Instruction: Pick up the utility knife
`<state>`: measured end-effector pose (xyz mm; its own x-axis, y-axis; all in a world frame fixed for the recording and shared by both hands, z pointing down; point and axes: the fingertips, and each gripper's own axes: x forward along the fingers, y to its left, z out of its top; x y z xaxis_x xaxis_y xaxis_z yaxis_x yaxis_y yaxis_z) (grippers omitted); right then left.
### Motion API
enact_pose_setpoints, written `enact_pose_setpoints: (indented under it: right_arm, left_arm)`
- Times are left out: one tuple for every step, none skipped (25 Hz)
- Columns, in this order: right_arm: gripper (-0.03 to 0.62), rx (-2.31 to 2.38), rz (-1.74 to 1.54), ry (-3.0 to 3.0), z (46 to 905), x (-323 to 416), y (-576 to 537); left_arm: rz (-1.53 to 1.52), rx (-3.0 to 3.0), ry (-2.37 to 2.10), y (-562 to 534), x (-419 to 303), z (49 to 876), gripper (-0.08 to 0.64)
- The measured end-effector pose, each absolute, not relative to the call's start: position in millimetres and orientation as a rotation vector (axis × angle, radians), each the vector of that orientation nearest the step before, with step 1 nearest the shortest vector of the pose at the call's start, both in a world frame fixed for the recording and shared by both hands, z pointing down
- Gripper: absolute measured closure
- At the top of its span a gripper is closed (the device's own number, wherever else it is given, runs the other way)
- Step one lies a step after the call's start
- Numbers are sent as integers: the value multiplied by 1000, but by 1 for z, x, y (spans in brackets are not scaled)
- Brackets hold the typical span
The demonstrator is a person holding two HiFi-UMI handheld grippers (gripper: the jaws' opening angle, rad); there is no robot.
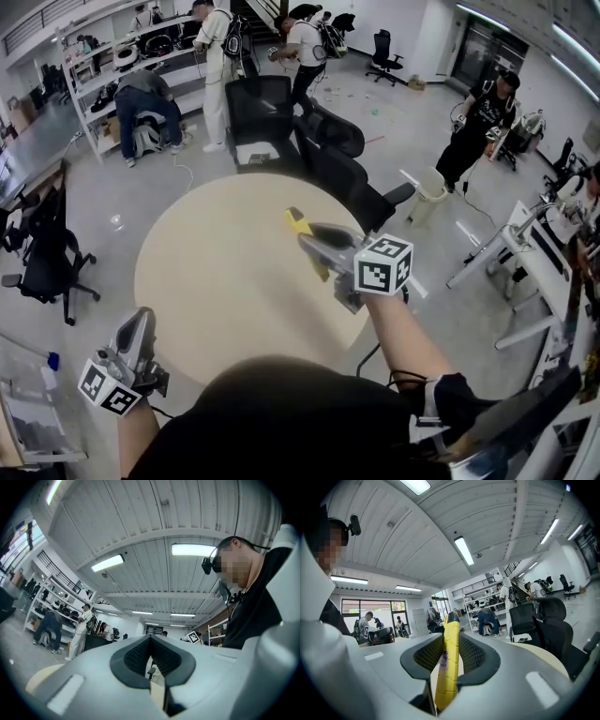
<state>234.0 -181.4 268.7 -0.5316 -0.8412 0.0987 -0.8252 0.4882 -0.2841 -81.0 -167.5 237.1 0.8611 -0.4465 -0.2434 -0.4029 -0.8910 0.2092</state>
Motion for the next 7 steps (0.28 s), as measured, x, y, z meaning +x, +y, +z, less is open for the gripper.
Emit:
enact_pose_setpoints:
  right_arm:
    - [471,-1495,-462,2662,271,232,-182]
    - [471,-1498,-462,2661,273,231,-182]
    - [471,-1500,-463,2659,274,230,-183]
    - [471,-1501,-463,2658,275,230,-183]
    - [469,-1503,-463,2658,275,230,-183]
    - [470,-1504,-464,2658,275,231,-184]
    - [471,-1506,-464,2659,276,232,-184]
  left_arm:
    - [-432,2884,-660,-169,-83,239,568]
    - [-433,2883,-658,-170,-85,241,568]
    - [-434,2882,-656,-170,-86,243,568]
    - [-435,2881,-655,-171,-87,244,568]
    - [-435,2880,-654,-171,-86,244,568]
    - [-436,2880,-654,-172,-86,244,568]
    - [-436,2879,-653,-172,-85,244,568]
